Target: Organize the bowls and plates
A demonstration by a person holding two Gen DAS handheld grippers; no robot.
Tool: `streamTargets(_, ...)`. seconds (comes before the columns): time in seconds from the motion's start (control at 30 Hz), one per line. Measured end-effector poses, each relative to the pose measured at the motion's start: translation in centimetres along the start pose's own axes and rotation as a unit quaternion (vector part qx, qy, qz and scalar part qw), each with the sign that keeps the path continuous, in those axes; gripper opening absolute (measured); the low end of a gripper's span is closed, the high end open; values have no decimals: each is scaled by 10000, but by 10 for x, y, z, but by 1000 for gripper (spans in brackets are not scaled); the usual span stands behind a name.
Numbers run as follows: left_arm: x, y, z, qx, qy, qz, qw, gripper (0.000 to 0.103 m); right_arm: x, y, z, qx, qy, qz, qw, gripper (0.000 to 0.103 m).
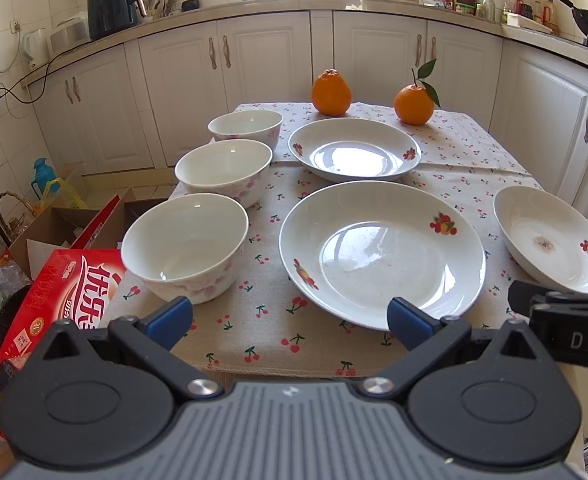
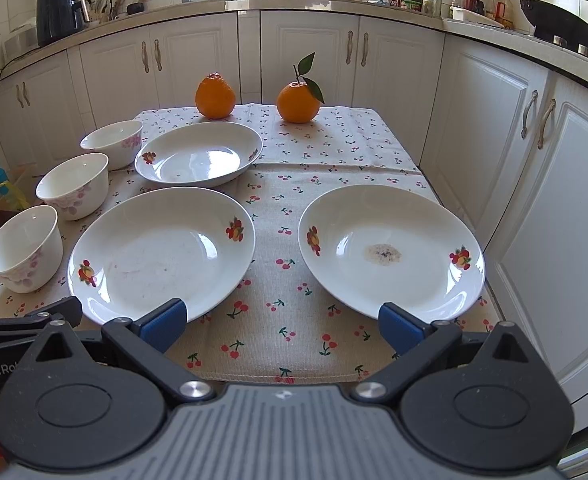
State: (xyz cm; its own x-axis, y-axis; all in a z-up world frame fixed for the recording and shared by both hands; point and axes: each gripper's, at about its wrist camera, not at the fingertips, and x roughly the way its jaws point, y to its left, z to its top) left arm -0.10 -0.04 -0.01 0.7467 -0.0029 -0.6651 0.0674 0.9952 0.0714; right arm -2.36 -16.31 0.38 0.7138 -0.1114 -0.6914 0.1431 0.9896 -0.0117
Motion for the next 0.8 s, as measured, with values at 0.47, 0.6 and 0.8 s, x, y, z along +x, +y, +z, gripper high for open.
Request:
streamTargets(0.47,1,2,0,-56,11,-33,10000,102,-3,1,1,-6,-21,-7,10000,103)
streamTargets(0.6,0,3,1,-75,5,-40,10000,102,-3,1,2,-19,-45,-8,10000,103)
streamTargets(0.8,0,3,1,-76,-5,-44,10000,102,-3,1,3,-21,-55,0,10000,103)
